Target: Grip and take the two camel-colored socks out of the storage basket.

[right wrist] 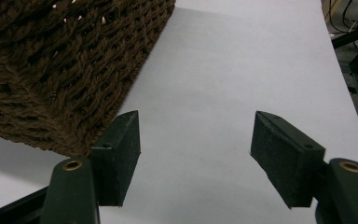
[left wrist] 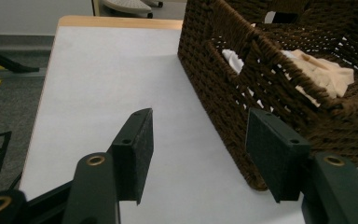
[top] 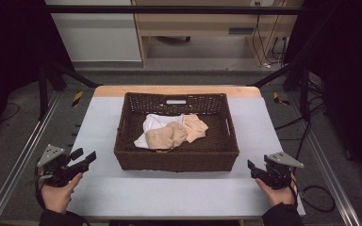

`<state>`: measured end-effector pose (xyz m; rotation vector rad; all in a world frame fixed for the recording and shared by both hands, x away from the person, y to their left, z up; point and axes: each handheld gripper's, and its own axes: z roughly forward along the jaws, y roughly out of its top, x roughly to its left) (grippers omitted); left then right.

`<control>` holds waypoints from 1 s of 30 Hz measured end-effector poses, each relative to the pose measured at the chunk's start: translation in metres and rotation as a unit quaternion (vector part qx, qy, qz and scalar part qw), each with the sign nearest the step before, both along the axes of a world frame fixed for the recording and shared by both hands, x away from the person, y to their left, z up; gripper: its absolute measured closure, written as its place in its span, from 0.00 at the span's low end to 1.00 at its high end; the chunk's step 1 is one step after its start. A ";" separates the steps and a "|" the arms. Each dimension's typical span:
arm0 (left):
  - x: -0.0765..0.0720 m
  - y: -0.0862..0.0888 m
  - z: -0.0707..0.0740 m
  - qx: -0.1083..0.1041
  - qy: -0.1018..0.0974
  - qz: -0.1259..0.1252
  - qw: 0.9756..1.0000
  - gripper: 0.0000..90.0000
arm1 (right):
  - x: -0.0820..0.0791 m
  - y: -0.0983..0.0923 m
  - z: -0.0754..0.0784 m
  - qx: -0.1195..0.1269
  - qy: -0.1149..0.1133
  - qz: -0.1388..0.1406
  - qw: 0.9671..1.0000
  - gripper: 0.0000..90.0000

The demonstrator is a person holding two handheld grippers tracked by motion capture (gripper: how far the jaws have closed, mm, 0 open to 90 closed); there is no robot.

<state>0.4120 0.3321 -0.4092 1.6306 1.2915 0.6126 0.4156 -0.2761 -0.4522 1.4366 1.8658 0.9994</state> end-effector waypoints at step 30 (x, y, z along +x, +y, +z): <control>0.022 -0.050 0.062 -0.020 -0.068 -0.048 0.996 0.47 | -0.001 -0.002 0.002 0.004 -0.013 -0.004 1.000 0.33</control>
